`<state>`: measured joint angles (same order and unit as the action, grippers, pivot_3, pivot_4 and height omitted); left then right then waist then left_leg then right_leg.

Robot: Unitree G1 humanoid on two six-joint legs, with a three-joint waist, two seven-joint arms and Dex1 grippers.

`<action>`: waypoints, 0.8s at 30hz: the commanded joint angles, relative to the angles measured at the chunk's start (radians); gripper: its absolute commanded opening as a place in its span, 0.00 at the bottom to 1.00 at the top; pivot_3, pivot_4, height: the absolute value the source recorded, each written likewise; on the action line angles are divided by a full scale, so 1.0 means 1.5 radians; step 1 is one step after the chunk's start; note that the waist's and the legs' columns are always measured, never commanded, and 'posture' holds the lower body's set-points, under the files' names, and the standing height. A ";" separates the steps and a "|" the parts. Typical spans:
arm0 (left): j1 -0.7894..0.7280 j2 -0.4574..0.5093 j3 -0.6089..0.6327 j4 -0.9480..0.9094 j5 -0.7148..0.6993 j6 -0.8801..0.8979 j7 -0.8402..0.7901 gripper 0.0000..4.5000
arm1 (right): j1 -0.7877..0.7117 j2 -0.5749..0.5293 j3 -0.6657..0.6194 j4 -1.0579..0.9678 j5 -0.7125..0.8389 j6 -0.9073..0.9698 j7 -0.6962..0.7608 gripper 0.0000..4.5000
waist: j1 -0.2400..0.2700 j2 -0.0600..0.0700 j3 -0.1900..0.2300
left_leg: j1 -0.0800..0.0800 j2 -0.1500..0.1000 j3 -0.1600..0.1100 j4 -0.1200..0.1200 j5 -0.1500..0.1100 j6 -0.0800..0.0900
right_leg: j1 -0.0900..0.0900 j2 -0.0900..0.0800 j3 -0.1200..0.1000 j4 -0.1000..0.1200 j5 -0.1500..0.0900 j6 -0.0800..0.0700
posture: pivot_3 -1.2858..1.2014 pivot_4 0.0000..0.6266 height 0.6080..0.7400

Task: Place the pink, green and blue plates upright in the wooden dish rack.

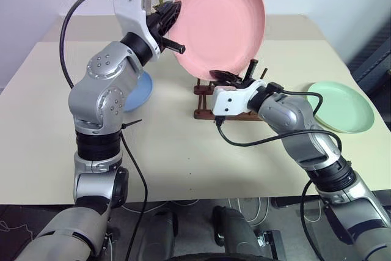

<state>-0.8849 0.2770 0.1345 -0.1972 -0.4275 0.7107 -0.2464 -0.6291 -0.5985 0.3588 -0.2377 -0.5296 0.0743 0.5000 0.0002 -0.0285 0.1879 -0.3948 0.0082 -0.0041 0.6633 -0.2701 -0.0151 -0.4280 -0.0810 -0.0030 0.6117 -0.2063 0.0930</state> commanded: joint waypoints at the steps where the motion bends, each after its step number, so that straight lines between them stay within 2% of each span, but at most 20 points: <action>1: -0.006 -0.005 0.002 -0.026 -0.021 -0.007 -0.011 0.00 | -0.011 0.005 -0.022 0.001 -0.018 -0.016 -0.015 0.01 | 0.000 0.000 0.000 | 0.000 0.000 0.000 0.000 0.000 0.000 | 0.000 0.000 0.000 0.000 0.000 0.000 | 0.52 0.24 1.00; 4: -0.001 -0.010 0.010 -0.024 -0.030 -0.008 -0.019 0.00 | -0.006 0.003 -0.024 0.003 -0.027 -0.027 -0.015 0.01 | 0.000 0.000 0.000 | 0.000 0.000 0.000 0.000 0.000 0.000 | 0.000 0.000 0.000 0.000 0.000 0.000 | 0.52 0.24 1.00; 5: 0.000 -0.011 0.014 -0.024 -0.035 -0.009 -0.022 0.07 | -0.004 0.003 -0.025 0.004 -0.030 -0.030 -0.015 0.00 | -0.001 0.000 0.000 | 0.000 0.000 0.000 0.000 0.000 0.000 | 0.000 0.000 0.000 0.000 0.000 0.000 | 0.52 0.24 1.00; 8: 0.004 -0.017 0.031 -0.027 -0.058 -0.012 -0.029 0.31 | -0.001 0.002 -0.031 0.005 -0.038 -0.037 -0.019 0.00 | -0.001 0.000 0.000 | 0.000 0.000 0.000 0.000 0.000 0.000 | 0.000 0.000 0.000 0.000 0.000 0.000 | 0.52 0.24 1.00; 11: -0.007 -0.029 0.092 -0.017 -0.099 -0.042 -0.015 0.65 | 0.003 -0.007 -0.053 0.007 -0.033 -0.046 -0.026 0.00 | -0.005 0.000 0.000 | 0.000 0.000 0.000 0.000 0.000 0.000 | 0.000 0.000 0.000 0.000 0.000 0.000 | 0.52 0.24 1.00; 14: -0.010 -0.011 0.118 0.004 -0.094 -0.072 -0.007 0.99 | 0.010 -0.012 -0.077 0.007 -0.019 -0.052 -0.030 0.00 | -0.009 0.000 0.000 | 0.000 0.000 0.000 0.000 0.000 0.000 | 0.000 0.000 0.000 0.000 0.000 0.000 | 0.52 0.24 1.00; 17: 0.006 0.028 0.127 0.025 -0.082 -0.095 -0.028 0.99 | 0.024 0.002 -0.135 -0.008 0.044 -0.038 -0.027 0.00 | -0.009 0.000 0.000 | 0.000 0.000 0.000 0.000 0.000 0.000 | 0.000 0.000 0.000 0.001 0.000 0.000 | 0.52 0.24 1.00; 22: 0.073 0.091 0.122 0.034 -0.099 -0.120 -0.114 0.99 | 0.037 0.037 -0.252 -0.050 0.207 0.021 -0.005 0.00 | -0.009 0.000 0.000 | 0.000 0.000 0.000 0.000 0.000 0.000 | 0.000 0.000 0.000 0.000 0.000 0.000 | 0.52 0.24 1.00; 24: 0.124 0.115 0.096 0.031 -0.088 -0.120 -0.158 0.99 | 0.040 0.078 -0.317 -0.098 0.361 0.093 0.022 0.00 | -0.008 0.000 0.000 | 0.000 0.000 0.000 0.000 0.000 0.000 | 0.000 0.000 0.000 0.000 0.000 0.000 | 0.52 0.24 1.00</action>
<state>-0.7258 0.4260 0.3026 -0.1232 -0.5579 0.5459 -0.4269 -0.5638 -0.5197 -0.0238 -0.2811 -0.1759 0.1466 0.5087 -0.0115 -0.0287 0.1881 -0.3942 0.0085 -0.0046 0.6631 -0.2700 -0.0153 -0.4273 -0.0809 -0.0030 0.6125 -0.2061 0.0931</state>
